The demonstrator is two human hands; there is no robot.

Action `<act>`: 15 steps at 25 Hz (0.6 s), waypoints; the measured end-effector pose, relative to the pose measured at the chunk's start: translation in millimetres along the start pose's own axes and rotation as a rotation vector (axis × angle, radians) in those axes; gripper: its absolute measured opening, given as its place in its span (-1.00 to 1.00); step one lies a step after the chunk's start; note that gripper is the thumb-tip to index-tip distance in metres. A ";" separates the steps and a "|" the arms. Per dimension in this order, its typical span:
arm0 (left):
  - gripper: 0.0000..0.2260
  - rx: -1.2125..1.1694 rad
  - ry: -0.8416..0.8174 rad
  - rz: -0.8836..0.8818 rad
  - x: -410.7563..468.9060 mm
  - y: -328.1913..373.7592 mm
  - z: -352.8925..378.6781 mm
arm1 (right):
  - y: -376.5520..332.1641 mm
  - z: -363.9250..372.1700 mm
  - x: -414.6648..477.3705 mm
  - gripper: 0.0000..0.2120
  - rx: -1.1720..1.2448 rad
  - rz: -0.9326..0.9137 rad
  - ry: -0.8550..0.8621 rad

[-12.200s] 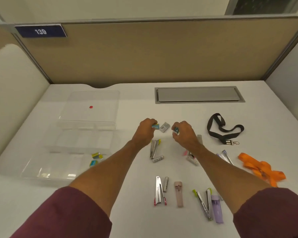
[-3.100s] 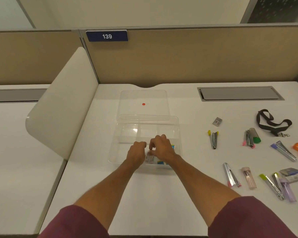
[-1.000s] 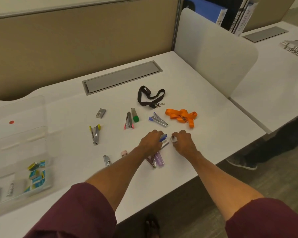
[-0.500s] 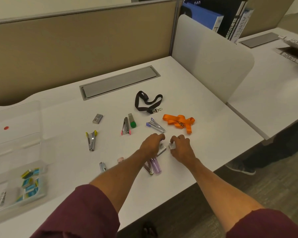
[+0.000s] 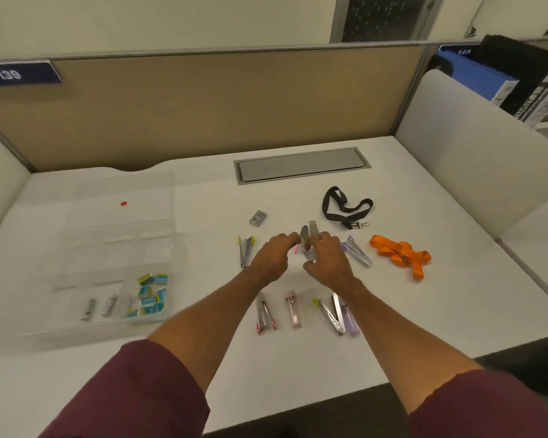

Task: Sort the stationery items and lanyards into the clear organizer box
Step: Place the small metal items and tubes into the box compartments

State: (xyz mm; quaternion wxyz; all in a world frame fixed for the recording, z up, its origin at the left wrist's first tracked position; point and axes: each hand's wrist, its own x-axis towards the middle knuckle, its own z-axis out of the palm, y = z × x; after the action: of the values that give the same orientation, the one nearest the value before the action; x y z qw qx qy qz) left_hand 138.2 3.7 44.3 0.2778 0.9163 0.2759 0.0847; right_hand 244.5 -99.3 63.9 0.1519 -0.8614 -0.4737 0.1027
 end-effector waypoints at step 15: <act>-0.65 -0.036 0.196 -0.362 -178.4 -211.2 -189.8 | -322.8 86.8 -0.7 -0.67 0.188 -0.366 -0.157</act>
State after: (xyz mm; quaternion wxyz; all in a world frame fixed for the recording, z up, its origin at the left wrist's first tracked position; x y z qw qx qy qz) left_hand -166.0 139.3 84.3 0.2767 0.8340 0.4602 0.1272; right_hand -37.1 77.4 98.9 0.2104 -0.7325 -0.6208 0.1840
